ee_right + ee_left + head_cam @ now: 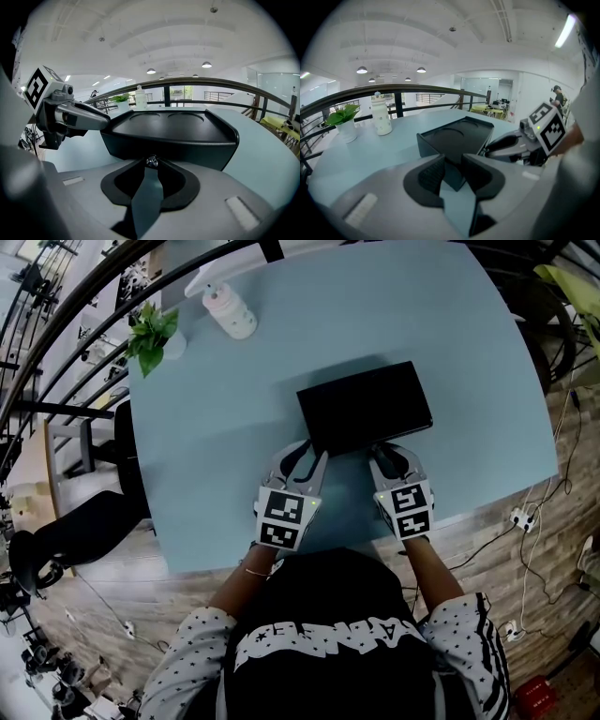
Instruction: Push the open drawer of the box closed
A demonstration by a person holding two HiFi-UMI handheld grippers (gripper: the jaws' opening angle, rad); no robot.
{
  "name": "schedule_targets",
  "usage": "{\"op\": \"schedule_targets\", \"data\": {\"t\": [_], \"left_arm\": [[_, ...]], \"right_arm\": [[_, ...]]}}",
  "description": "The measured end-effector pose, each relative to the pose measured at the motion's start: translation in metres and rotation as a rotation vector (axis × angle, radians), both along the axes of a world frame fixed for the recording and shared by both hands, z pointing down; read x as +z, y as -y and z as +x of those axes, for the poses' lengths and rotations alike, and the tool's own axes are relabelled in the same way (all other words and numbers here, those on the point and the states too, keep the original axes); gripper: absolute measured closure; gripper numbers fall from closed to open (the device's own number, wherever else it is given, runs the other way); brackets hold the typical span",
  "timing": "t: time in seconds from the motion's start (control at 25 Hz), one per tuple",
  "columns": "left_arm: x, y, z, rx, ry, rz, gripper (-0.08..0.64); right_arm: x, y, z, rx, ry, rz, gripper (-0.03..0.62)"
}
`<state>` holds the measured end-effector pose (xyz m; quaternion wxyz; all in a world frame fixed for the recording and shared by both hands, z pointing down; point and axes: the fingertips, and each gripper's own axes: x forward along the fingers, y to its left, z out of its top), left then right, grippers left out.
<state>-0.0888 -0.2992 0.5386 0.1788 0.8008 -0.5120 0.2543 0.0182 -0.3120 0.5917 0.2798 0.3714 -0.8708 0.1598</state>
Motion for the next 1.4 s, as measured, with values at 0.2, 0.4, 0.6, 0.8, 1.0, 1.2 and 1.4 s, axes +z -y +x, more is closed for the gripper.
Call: {"op": "schedule_targets", "data": {"t": [0.2,0.4,0.6,0.8,1.0,1.2,1.4], "left_arm": [[-0.001,0.0,0.0,-0.004,-0.017,0.009,0.56],[-0.002,-0.002,0.003,0.012,-0.007,0.019,0.56],[-0.001,-0.004,0.001,0.013,-0.043,0.029,0.56],[-0.012,-0.008,-0.002,-0.02,-0.031,0.054,0.56],[-0.035,-0.013,-0.005,-0.032,-0.018,0.14,0.56],[-0.063,-0.018,-0.001,-0.031,-0.018,0.207,0.56],[-0.083,-0.029,0.005,-0.013,-0.05,0.252,0.56]], "right_arm": [[-0.003,-0.002,0.0,-0.002,0.001,0.002,0.5],[-0.012,-0.007,0.005,0.006,0.015,0.018,0.499],[-0.026,-0.012,0.006,0.013,0.042,0.048,0.499],[-0.053,-0.014,0.012,0.04,0.094,0.123,0.521],[-0.08,-0.018,0.015,0.067,0.154,0.188,0.579],[-0.106,-0.025,0.015,0.066,0.217,0.235,0.594],[-0.129,-0.035,0.016,0.058,0.259,0.266,0.594]]}}
